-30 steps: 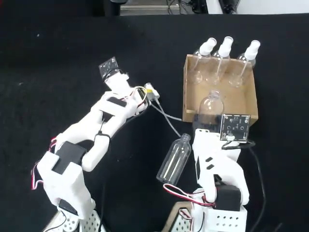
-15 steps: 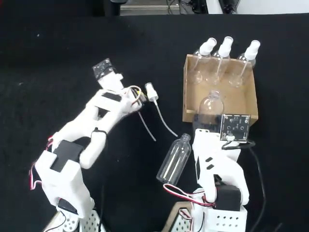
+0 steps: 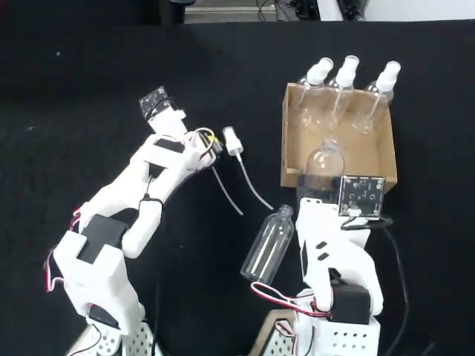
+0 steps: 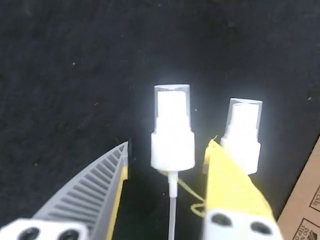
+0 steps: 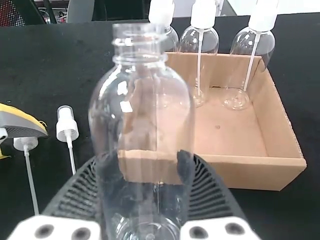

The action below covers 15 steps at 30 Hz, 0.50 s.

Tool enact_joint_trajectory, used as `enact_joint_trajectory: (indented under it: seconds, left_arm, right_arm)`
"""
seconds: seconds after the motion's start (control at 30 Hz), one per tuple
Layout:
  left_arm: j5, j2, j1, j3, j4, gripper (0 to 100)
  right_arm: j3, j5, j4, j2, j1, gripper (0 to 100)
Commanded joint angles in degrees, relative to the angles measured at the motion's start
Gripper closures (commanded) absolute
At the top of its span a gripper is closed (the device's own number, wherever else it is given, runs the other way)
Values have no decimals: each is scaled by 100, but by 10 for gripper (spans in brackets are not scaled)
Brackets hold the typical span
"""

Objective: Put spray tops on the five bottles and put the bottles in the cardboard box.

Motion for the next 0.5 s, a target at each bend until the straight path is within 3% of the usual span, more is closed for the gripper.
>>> enact_joint_trajectory:
  seconds: [0.0,0.33,0.47]
  left_arm:
    - [9,-149,-13,-347,18,755]
    - [9,-141,-119,-198,9,758]
    - [9,-141,-189,-198,0,866]
  right_arm:
    - [-13,0,0,-444,123,984]
    - [-13,0,0,-444,123,984]
    - [-13,0,0,-444,123,984]
